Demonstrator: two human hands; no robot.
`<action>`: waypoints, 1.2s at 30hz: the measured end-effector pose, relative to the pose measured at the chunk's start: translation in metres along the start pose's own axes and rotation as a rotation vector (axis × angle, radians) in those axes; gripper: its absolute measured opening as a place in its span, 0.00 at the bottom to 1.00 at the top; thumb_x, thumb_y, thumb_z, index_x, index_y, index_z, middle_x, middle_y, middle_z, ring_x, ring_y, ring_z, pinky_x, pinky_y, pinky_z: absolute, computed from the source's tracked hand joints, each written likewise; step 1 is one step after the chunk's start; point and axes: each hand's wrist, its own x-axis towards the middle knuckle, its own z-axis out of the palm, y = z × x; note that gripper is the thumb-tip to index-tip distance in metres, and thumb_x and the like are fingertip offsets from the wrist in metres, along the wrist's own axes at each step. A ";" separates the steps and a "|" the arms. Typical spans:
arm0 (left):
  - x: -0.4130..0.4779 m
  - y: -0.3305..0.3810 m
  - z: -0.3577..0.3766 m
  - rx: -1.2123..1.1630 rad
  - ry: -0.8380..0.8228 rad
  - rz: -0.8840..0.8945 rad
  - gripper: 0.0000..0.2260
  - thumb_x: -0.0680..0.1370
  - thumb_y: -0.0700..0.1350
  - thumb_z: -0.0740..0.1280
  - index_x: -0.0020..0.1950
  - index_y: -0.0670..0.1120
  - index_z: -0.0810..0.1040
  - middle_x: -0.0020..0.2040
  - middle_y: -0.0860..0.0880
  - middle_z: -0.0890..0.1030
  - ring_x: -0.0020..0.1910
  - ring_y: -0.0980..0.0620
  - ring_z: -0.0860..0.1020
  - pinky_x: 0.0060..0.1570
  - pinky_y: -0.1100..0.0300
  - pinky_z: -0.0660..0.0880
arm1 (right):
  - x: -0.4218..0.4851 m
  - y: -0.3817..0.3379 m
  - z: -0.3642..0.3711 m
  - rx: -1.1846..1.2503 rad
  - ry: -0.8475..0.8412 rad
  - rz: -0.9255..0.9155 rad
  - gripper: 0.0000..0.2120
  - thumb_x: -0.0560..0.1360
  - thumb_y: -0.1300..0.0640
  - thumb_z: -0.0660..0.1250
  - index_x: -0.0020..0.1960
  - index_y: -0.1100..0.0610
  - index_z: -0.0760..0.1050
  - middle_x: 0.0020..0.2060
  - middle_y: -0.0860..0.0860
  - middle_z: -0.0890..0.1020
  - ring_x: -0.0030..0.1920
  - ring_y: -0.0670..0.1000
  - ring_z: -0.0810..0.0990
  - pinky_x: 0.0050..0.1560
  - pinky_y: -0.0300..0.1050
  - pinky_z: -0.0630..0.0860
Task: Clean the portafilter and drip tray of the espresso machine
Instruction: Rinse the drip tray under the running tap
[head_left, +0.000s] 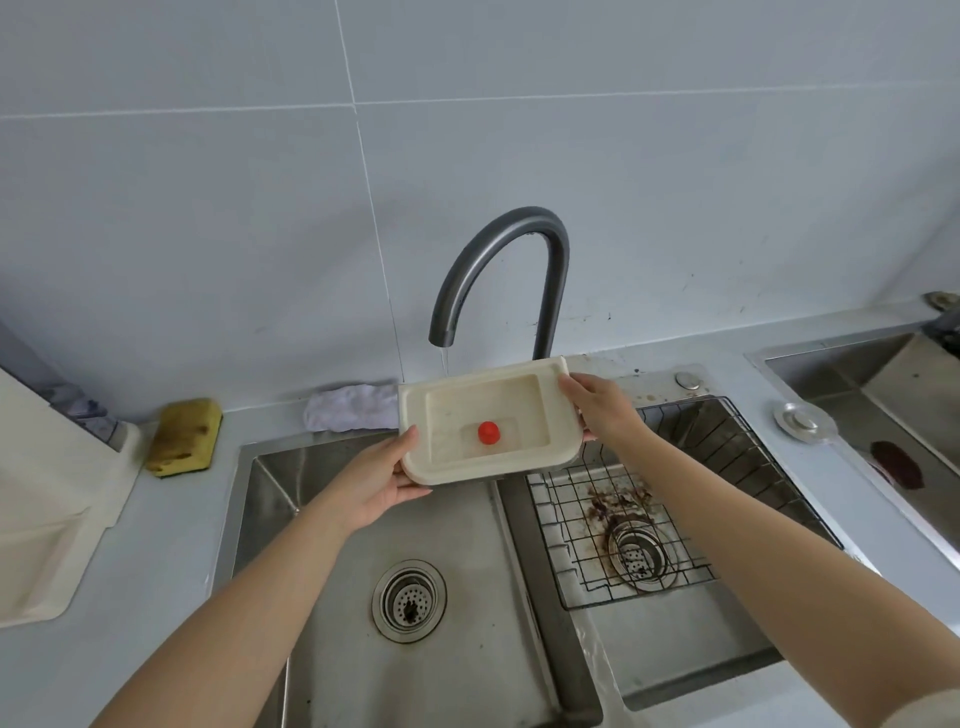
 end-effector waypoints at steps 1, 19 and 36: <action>0.001 0.000 0.001 -0.006 -0.008 -0.001 0.09 0.78 0.48 0.61 0.55 0.46 0.74 0.53 0.43 0.80 0.51 0.46 0.80 0.48 0.50 0.76 | -0.001 -0.001 -0.002 0.000 0.002 -0.006 0.15 0.79 0.51 0.56 0.59 0.57 0.74 0.53 0.60 0.80 0.54 0.62 0.78 0.53 0.60 0.78; 0.010 -0.013 -0.002 -0.157 -0.094 -0.006 0.10 0.80 0.45 0.58 0.58 0.43 0.73 0.54 0.43 0.79 0.53 0.45 0.78 0.55 0.48 0.74 | -0.005 -0.021 -0.006 -0.155 0.025 -0.156 0.18 0.79 0.50 0.57 0.66 0.54 0.71 0.45 0.53 0.79 0.42 0.51 0.77 0.39 0.41 0.75; 0.024 0.012 0.002 -0.217 -0.182 0.111 0.10 0.78 0.47 0.60 0.57 0.48 0.73 0.52 0.49 0.83 0.50 0.50 0.82 0.47 0.54 0.77 | 0.007 -0.052 -0.016 -0.244 0.107 -0.249 0.19 0.79 0.48 0.56 0.69 0.50 0.68 0.43 0.50 0.77 0.44 0.50 0.76 0.37 0.35 0.70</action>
